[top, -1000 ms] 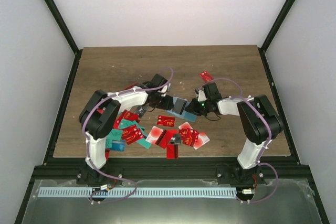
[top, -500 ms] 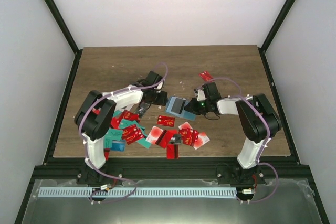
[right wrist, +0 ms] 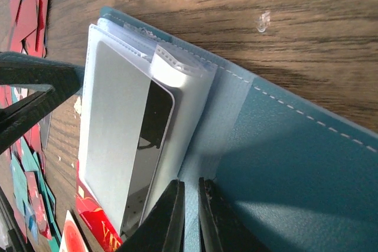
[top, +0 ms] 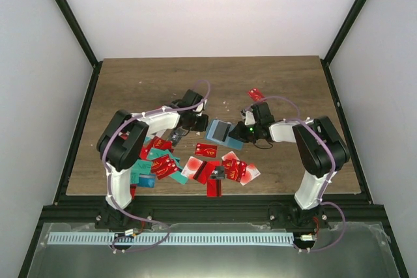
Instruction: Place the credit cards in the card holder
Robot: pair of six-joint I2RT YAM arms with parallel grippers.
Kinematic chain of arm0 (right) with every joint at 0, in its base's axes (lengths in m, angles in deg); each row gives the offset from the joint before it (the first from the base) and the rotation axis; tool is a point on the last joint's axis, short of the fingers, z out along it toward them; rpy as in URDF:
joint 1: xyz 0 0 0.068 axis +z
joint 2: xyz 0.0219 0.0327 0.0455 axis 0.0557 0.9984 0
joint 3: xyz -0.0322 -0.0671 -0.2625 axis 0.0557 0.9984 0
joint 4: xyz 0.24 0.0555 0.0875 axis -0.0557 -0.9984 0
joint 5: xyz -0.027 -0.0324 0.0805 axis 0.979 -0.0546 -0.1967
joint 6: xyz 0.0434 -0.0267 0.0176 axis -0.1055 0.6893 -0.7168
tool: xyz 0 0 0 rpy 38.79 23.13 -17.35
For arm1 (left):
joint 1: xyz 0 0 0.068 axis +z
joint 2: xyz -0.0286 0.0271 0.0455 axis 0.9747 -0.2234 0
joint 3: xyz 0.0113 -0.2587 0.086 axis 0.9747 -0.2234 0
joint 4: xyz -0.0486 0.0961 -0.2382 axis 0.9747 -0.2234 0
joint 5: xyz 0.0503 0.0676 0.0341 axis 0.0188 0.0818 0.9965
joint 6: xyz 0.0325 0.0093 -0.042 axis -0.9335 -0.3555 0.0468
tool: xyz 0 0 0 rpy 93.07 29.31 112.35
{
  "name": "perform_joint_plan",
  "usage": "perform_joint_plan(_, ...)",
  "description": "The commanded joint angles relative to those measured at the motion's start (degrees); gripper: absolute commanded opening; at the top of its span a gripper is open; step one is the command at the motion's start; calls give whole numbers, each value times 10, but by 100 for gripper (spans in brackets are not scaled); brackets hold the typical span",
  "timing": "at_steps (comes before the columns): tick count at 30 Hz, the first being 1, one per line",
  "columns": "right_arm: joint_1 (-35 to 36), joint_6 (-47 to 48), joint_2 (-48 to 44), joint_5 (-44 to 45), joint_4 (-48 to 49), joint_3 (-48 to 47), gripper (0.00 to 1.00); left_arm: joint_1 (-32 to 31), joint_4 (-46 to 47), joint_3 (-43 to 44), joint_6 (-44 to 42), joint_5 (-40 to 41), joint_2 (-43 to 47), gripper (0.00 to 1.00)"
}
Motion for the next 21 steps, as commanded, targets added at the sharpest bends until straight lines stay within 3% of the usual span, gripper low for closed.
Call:
perform_joint_plan(1,2,16,-15,22,-44,-13,10,-3,-28,20,0,23,53,4)
perform_joint_plan(10,-2,14,-120,76,-111,2,23,-23,-139,82,1,78,102,4)
perform_joint_plan(14,-9,17,-182,104,-135,22,28,-48,-165,125,2,88,85,4)
perform_joint_plan(21,-21,26,-246,108,-155,54,29,-92,-169,177,23,74,19,4)
